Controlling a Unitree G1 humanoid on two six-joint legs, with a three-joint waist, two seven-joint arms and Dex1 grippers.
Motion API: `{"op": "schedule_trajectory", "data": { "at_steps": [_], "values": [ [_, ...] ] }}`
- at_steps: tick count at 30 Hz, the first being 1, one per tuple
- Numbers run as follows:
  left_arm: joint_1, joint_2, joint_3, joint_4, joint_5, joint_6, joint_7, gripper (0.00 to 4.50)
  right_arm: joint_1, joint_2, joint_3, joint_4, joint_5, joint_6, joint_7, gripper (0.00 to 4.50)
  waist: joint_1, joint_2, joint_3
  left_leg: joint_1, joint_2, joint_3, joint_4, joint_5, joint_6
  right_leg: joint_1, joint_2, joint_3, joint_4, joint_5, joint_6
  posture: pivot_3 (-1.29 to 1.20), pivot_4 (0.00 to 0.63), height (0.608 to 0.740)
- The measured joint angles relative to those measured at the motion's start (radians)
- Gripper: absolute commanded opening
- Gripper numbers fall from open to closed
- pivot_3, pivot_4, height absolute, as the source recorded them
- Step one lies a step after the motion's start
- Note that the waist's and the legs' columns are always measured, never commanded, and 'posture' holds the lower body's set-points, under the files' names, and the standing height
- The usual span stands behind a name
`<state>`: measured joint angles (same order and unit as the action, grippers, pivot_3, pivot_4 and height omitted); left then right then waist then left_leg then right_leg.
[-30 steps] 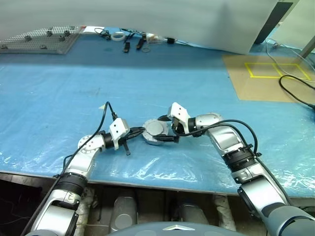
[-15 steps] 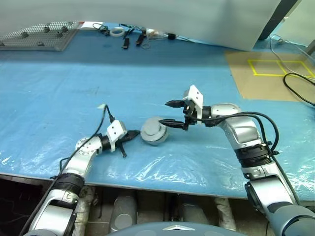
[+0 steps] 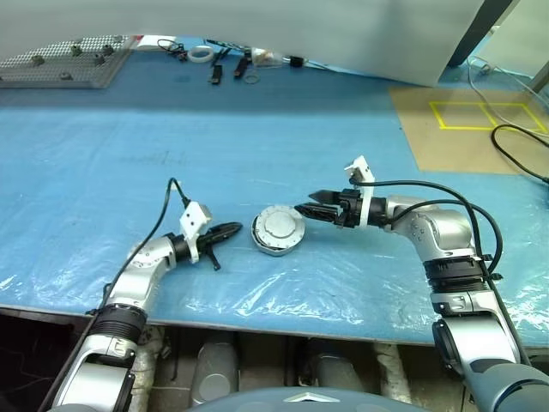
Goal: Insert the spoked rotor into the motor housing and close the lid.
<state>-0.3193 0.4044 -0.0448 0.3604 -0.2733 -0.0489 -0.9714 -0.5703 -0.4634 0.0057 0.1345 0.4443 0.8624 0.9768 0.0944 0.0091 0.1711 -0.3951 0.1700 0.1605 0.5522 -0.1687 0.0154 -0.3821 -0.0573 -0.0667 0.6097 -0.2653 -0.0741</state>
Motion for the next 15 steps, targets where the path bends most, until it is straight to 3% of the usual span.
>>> {"op": "schedule_trajectory", "data": {
  "at_steps": [3,8,15],
  "values": [
    [-0.004,0.013,0.019,-0.003,-0.002,0.022,0.010,0.00,0.026,-0.018,0.030,-0.073,-0.006,-0.032,0.015,4.46,0.000,0.000,0.000,-0.009,0.000,0.000,0.004,0.000,0.000,-0.007,0.000,-0.001,0.004,0.002,0.004,0.00,0.150,0.740],
    [0.009,0.021,0.041,-0.051,-0.033,0.065,0.010,0.00,0.038,-0.040,0.188,-0.211,-0.116,-0.232,0.037,4.46,-0.003,0.000,0.000,-0.011,0.001,0.000,0.007,0.000,0.000,-0.012,0.000,-0.001,0.011,0.002,0.004,0.00,0.150,0.740],
    [0.142,0.090,0.042,-0.259,-0.083,0.137,-0.041,0.00,0.031,-0.068,0.283,-0.134,-0.223,-0.402,0.092,4.46,-0.003,-0.001,0.001,-0.009,0.001,0.000,0.011,-0.001,-0.001,-0.009,0.000,0.001,0.011,0.000,0.000,0.00,0.150,0.740]
  ]
}}
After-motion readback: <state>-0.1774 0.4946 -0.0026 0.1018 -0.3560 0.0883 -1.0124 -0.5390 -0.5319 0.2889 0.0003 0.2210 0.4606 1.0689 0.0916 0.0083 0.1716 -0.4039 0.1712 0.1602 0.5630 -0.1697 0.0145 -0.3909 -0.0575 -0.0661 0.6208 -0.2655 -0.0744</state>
